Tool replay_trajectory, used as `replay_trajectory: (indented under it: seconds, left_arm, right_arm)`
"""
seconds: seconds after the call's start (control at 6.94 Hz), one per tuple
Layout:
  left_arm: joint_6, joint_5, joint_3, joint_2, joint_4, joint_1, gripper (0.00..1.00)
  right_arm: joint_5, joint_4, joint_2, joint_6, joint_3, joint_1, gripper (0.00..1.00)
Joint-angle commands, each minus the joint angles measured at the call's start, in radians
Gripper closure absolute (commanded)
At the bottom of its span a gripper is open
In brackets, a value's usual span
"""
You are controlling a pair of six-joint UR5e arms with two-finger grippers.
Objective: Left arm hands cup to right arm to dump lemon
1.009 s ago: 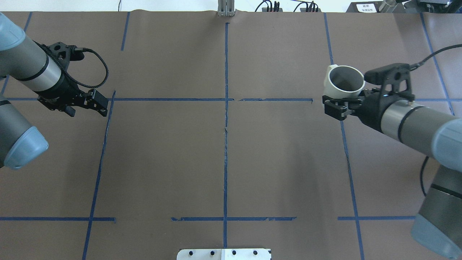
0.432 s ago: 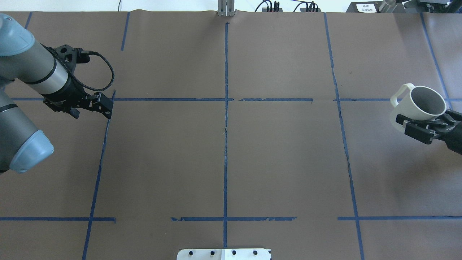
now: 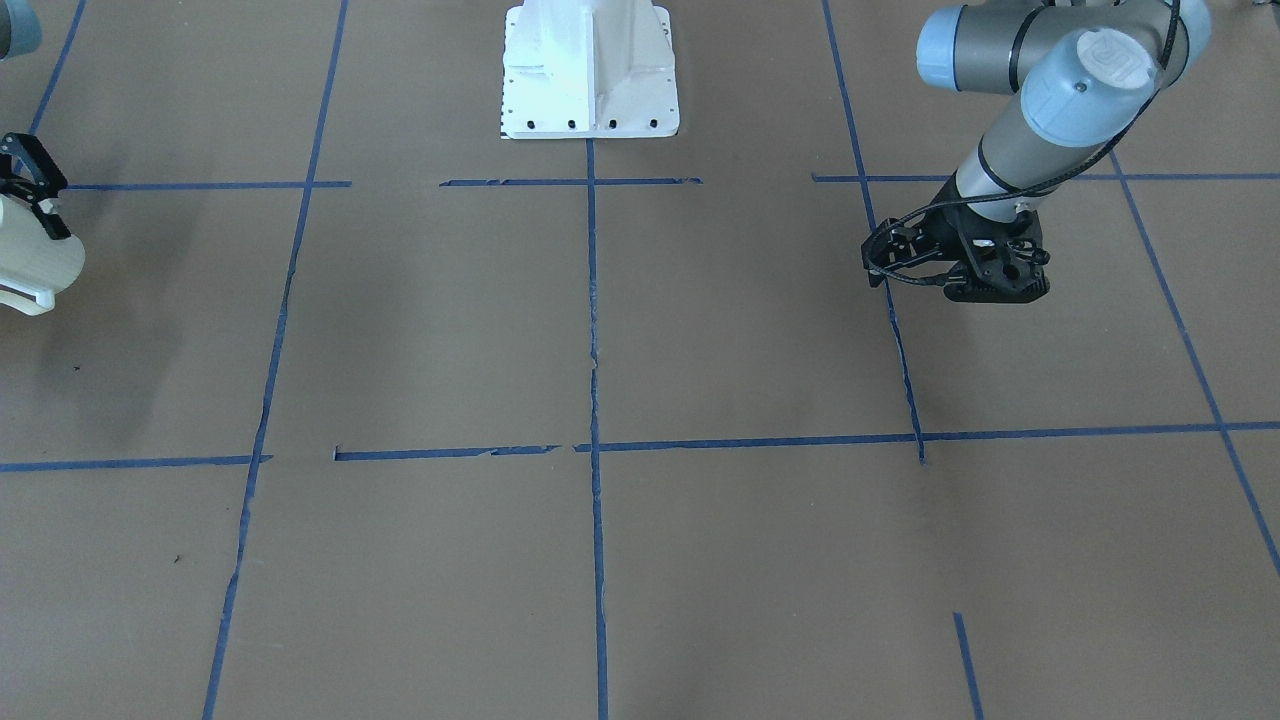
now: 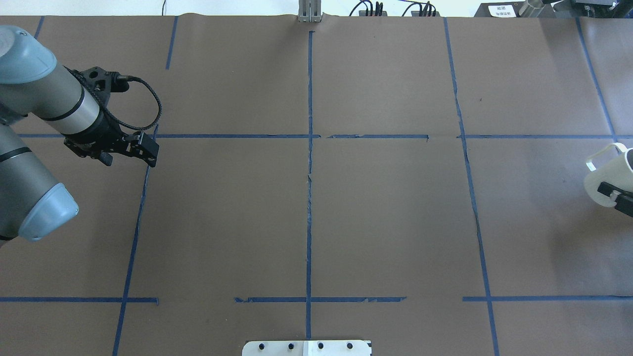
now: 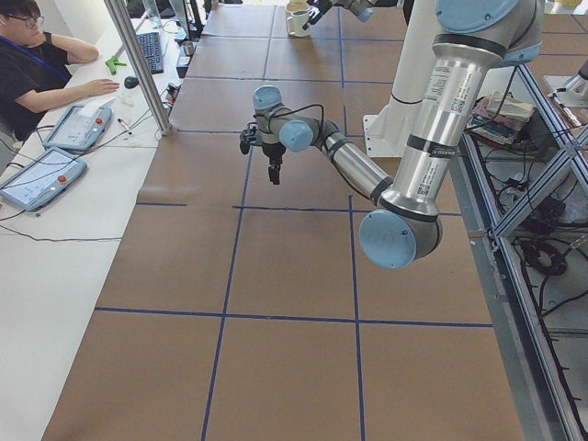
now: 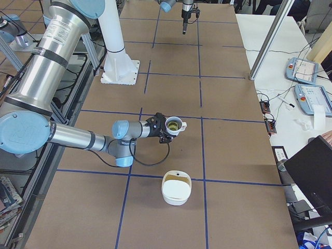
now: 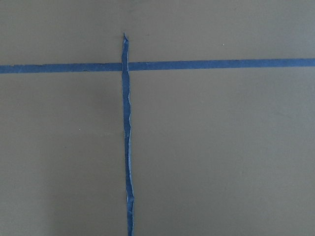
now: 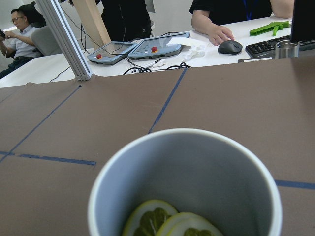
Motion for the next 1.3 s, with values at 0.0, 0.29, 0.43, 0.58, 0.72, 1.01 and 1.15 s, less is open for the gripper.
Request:
replay_trajectory:
  seconds: [0.0,0.29,0.43,0.58,0.72,1.01,1.15]
  left_arm:
    - [-0.001,0.023,0.006,-0.01,0.0,0.016,0.0]
    - [-0.011,0.023,0.005,-0.012,0.0,0.017,0.0]
    - [-0.016,0.023,0.005,-0.018,0.0,0.017,0.0]
    - [-0.016,0.029,0.005,-0.02,0.0,0.022,0.0]
    - [-0.017,0.029,0.006,-0.02,0.0,0.026,0.0]
    - [-0.016,0.029,0.006,-0.02,0.0,0.027,0.0]
    - [-0.016,0.029,0.005,-0.021,0.0,0.027,0.0]
  right_arm:
    - [0.001,0.256,-0.001,0.194,-0.167,0.052,0.9]
    - [0.001,0.298,0.017,0.406,-0.186,0.096,0.9]
    - [0.003,0.312,0.024,0.514,-0.192,0.127,0.9]
    - [0.003,0.333,0.049,0.628,-0.203,0.15,0.9]
    - [0.003,0.393,0.071,0.741,-0.248,0.176,0.9]
    - [0.001,0.54,0.151,0.933,-0.392,0.22,0.9]
    - [0.001,0.548,0.16,1.045,-0.396,0.257,0.9]
